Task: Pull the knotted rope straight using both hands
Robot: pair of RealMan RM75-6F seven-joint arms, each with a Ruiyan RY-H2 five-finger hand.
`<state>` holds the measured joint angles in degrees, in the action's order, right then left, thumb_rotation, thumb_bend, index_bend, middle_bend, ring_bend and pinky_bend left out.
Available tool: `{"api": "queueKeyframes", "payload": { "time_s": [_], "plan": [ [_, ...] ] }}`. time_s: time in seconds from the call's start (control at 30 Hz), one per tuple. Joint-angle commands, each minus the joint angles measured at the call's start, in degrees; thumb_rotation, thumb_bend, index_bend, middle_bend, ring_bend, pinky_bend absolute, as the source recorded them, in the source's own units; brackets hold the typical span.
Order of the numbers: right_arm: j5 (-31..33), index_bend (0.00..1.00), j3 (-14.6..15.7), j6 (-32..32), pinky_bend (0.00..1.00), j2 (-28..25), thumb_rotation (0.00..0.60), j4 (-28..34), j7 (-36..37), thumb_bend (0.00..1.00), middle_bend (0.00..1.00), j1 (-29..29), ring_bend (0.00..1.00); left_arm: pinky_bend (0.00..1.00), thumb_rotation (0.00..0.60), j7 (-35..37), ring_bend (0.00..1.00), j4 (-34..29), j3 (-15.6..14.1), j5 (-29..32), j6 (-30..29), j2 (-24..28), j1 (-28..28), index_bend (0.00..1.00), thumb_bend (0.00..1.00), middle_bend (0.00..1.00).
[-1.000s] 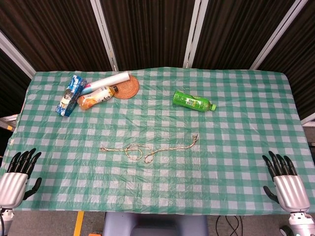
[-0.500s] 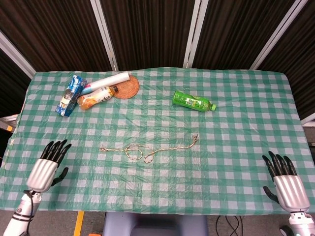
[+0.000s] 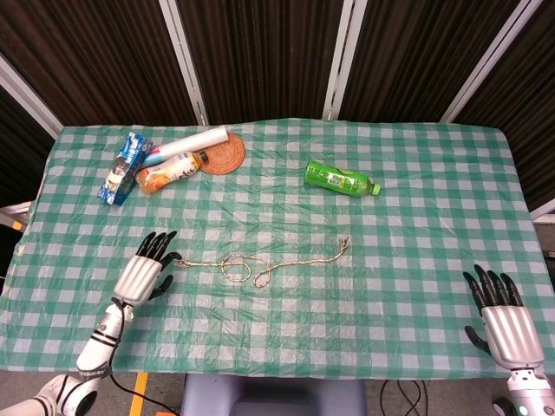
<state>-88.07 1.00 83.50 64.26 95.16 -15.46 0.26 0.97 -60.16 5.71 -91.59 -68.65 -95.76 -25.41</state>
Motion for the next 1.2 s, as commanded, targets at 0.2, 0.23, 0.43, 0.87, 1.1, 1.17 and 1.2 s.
{"api": "queueKeyframes", "payload": {
  "time_s": [0.2,0.23,0.43,0.87,1.1,1.17,1.2],
  "plan": [
    [0.65,0.00,-0.03,-0.55,0.00,-0.09,0.600,-0.14,-0.01,0.33,0.00,0.14,0.00,0.01,0.600,0.08,0.00,7.11,0.21,2.04,2.54,-5.97,-3.23,0.38,0.43,0.01],
    [0.79,0.00,-0.05,-0.65,0.00,-0.11,0.600,-0.14,-0.07,0.33,0.00,0.17,0.00,0.01,0.600,0.27,0.00,7.91,0.29,2.21,2.56,-6.58,-3.55,0.38,0.43,0.01],
    [1.22,0.00,-0.08,-0.97,0.00,-0.15,0.600,-0.01,-0.37,0.33,0.00,0.28,0.00,0.01,0.600,0.51,0.00,11.39,0.45,3.38,4.05,-8.99,-5.13,0.40,0.43,0.02],
    [1.82,0.00,-0.26,-1.02,0.00,-0.20,0.600,0.10,-0.45,0.33,0.00,0.36,0.00,0.01,0.600,0.76,0.00,16.07,-0.18,5.03,4.98,-11.32,-6.32,0.48,0.43,0.04],
    [1.84,0.00,-0.25,-0.88,0.00,-0.16,0.600,0.11,-0.57,0.33,0.00,0.34,0.00,0.02,0.600,1.36,0.00,17.71,-0.28,5.96,5.54,-11.92,-6.63,0.53,0.43,0.05],
    [1.86,0.00,-0.20,-0.97,0.00,-0.13,0.600,0.11,-0.73,0.33,0.00,0.38,0.00,0.02,0.600,1.72,0.00,17.86,-0.33,6.02,5.28,-11.98,-6.65,0.55,0.43,0.06],
    [1.88,0.00,-0.21,-0.99,0.00,-0.10,0.600,0.12,-0.80,0.33,0.00,0.39,0.00,0.01,0.600,1.88,0.00,17.85,-0.38,5.99,5.12,-11.98,-6.68,0.56,0.43,0.06]
  ]
}}
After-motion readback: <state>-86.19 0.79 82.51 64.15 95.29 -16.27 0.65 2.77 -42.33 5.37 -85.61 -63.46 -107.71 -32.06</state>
